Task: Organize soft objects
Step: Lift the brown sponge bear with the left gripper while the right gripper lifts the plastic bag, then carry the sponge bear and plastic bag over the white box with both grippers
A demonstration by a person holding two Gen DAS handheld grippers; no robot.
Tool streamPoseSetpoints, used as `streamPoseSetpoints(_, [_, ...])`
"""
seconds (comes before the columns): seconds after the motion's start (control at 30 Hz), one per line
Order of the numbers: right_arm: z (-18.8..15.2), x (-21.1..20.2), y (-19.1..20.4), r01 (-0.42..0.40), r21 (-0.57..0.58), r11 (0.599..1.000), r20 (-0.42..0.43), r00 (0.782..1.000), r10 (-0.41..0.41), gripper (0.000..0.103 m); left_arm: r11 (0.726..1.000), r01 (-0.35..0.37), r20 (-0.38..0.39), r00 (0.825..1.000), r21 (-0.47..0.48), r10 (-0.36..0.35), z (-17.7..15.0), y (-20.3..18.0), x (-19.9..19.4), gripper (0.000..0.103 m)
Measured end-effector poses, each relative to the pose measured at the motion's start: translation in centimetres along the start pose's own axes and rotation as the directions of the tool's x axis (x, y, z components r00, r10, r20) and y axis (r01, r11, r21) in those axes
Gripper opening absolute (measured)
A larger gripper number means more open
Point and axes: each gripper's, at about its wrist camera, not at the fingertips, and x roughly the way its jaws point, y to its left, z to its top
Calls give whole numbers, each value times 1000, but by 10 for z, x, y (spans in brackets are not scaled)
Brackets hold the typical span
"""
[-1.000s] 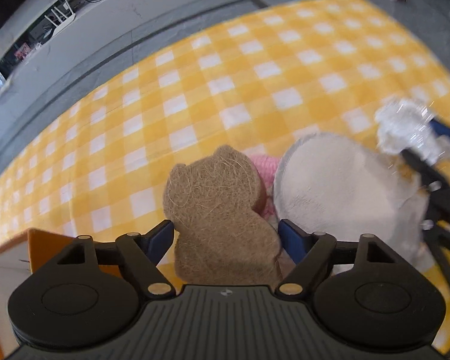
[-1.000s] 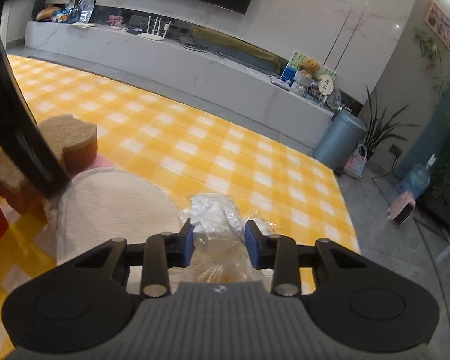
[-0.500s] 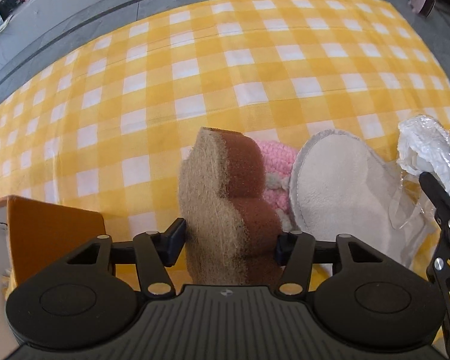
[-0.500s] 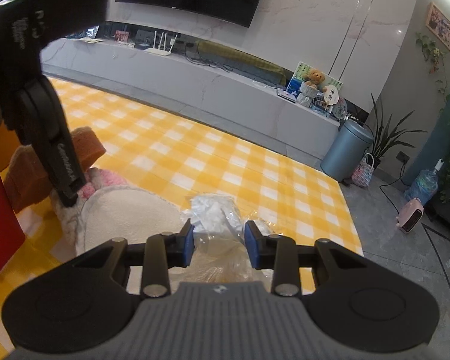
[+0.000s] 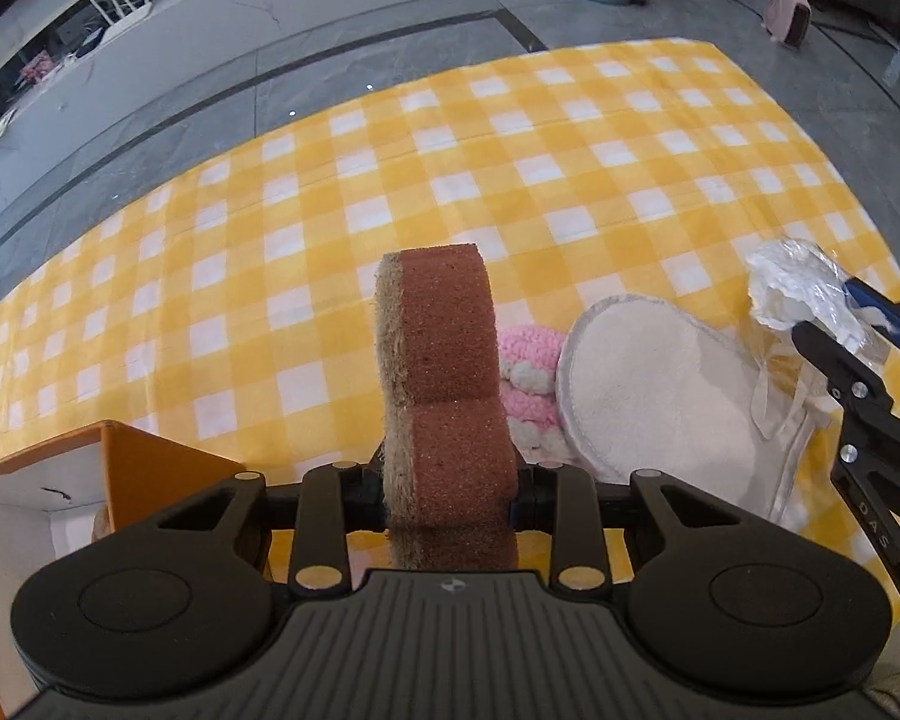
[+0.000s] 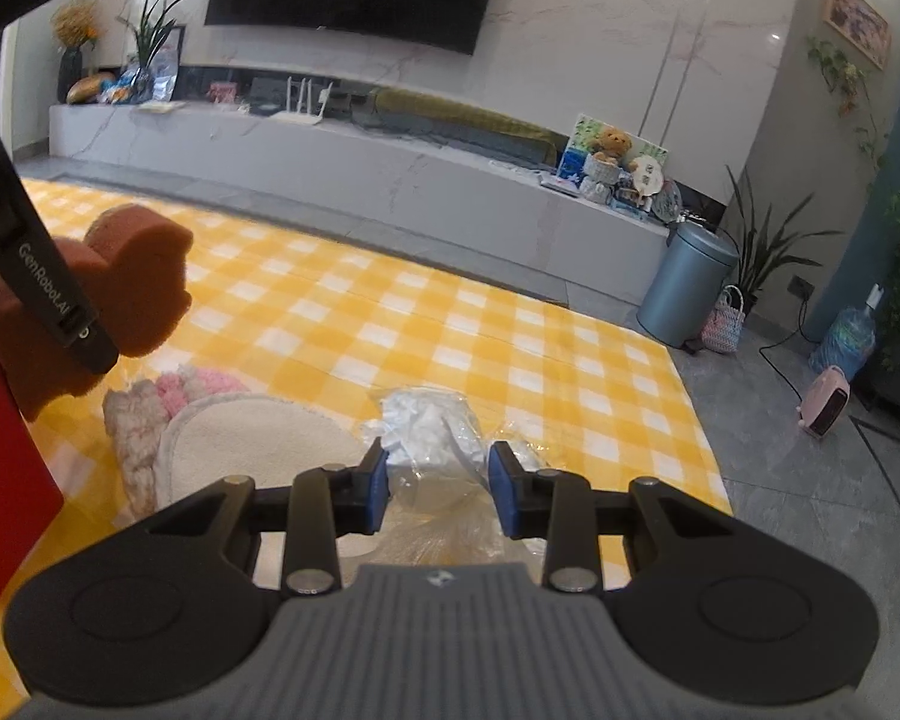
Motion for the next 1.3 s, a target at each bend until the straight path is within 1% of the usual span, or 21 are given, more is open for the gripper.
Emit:
streamPoseSetpoints(0.13, [0,-12,-12,-12,65,998,36,999,10,34,999,30,37,999,-26,-29,-1,4,-13,36])
streamPoseSetpoints(0.2, [1,-20,-20,-27,120,992,55,998,21,33,999,46,57,997,-28,-44,-1,7,-22,36])
streamPoseSetpoints(0.27, [2,-29,-30,-59,189,980,87,995,43,33,997,78,81,994,-15,-76,-1,9,-32,35])
streamPoseSetpoints(0.33, [3,-38,-37,-76,239,968,119,992,49,33,994,104,106,989,-31,-101,-2,13,-42,35])
streamPoseSetpoints(0.47, [3,-53,-46,-138,301,944,178,980,87,33,985,159,139,979,-61,-149,-4,19,-60,36])
streamPoseSetpoints(0.63, [10,-66,-47,-194,328,924,234,965,119,33,978,202,193,963,-56,-188,-14,25,-80,35])
streamPoseSetpoints(0.7, [13,-70,-42,-223,317,922,258,956,142,33,977,202,214,959,-65,-184,-20,27,-88,35])
streamPoseSetpoints(0.77, [18,-77,-33,-244,284,927,289,944,160,34,977,195,241,956,-92,-168,-26,30,-97,35])
streamPoseSetpoints(0.83, [23,-83,-19,-265,254,930,316,932,179,34,978,191,278,947,-81,-161,-33,29,-108,35])
streamPoseSetpoints(0.9, [30,-89,-5,-284,234,930,320,926,202,34,982,172,321,937,-70,-141,-40,29,-121,35])
streamPoseSetpoints(0.97, [36,-95,11,-300,189,935,329,916,228,34,986,153,374,920,-64,-118,-47,31,-133,35])
streamPoseSetpoints(1.0, [40,-100,19,-307,161,938,337,911,240,33,989,131,401,911,-62,-96,-51,31,-139,35])
streamPoseSetpoints(1.07, [47,-109,34,-314,116,942,352,900,257,33,993,101,442,894,-53,-67,-57,31,-148,35])
streamPoseSetpoints(1.13, [53,-118,46,-330,96,939,366,889,275,33,995,82,477,877,-47,-50,-63,33,-157,35])
streamPoseSetpoints(1.23, [60,-129,64,-343,58,938,384,875,296,33,995,84,526,849,-46,-47,-74,39,-168,35])
streamPoseSetpoints(1.3, [64,-138,80,-331,18,944,400,867,296,33,993,111,549,833,-40,-71,-82,46,-175,35])
